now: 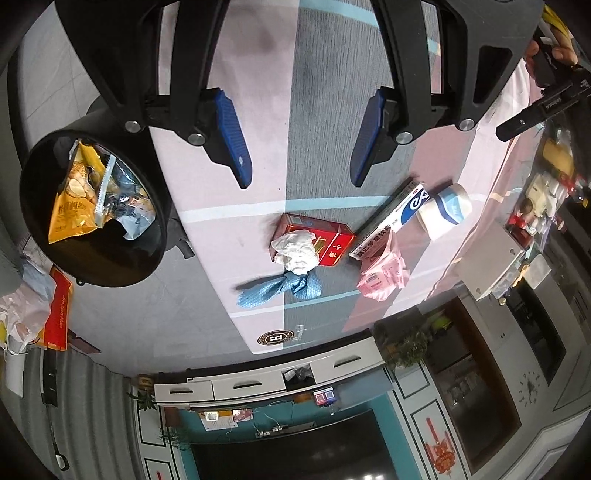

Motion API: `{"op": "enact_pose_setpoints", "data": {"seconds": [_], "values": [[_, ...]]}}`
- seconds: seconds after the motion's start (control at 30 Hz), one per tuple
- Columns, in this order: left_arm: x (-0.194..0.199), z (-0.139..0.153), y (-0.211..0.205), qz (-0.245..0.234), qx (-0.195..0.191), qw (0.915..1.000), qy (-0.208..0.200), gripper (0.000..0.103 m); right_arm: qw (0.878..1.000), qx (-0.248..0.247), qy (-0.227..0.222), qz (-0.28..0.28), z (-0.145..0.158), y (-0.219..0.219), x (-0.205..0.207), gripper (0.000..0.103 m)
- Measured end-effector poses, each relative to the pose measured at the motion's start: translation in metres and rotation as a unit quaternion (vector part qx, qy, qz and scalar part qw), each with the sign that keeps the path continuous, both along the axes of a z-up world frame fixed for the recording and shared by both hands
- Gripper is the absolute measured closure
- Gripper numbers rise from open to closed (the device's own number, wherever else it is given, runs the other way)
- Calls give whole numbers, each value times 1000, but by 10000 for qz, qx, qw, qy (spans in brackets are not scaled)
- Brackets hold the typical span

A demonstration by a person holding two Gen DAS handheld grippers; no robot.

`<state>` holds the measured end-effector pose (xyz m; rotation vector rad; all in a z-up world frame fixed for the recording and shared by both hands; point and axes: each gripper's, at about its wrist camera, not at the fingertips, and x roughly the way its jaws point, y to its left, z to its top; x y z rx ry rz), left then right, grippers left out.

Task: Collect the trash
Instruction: 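Grasp the white paper cup with the left tool while the right tool grasps the white tissue ball, then carry the cup and tissue over the black bin and open both tools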

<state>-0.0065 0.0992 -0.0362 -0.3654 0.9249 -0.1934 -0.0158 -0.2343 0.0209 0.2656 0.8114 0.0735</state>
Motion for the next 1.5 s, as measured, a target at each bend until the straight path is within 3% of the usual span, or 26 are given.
{"op": "enact_pose_setpoints", "data": {"seconds": [0.13, 0.53, 0.7, 0.9, 1.0, 1.07, 1.17, 1.5], "values": [[25, -4, 11, 185, -306, 9994, -20, 14, 10000, -55, -2, 47, -4, 6, 17, 48], [114, -13, 18, 573, -473, 9970, -230, 14, 9989, -449, -93, 88, -12, 19, 86, 48], [131, -22, 12, 515, -273, 9981, -205, 16, 9974, -716, 65, 79, -28, 23, 109, 48], [135, -31, 6, 327, -170, 9993, -67, 49, 9968, -784, 154, 97, -40, 30, 124, 48], [133, -29, 2, 222, -130, 9996, -100, 53, 9965, -810, 160, 147, -44, 34, 126, 51], [129, -28, 1, 207, -129, 9996, -121, 56, 9956, -886, 212, 220, -46, 39, 126, 67], [123, -24, 2, 213, -111, 9996, -173, 58, 9948, -949, 187, 310, -47, 43, 123, 75], [95, 1, 10, 388, 12, 9978, -537, 58, 9975, -606, -156, 325, -19, 38, 81, 77]]}}
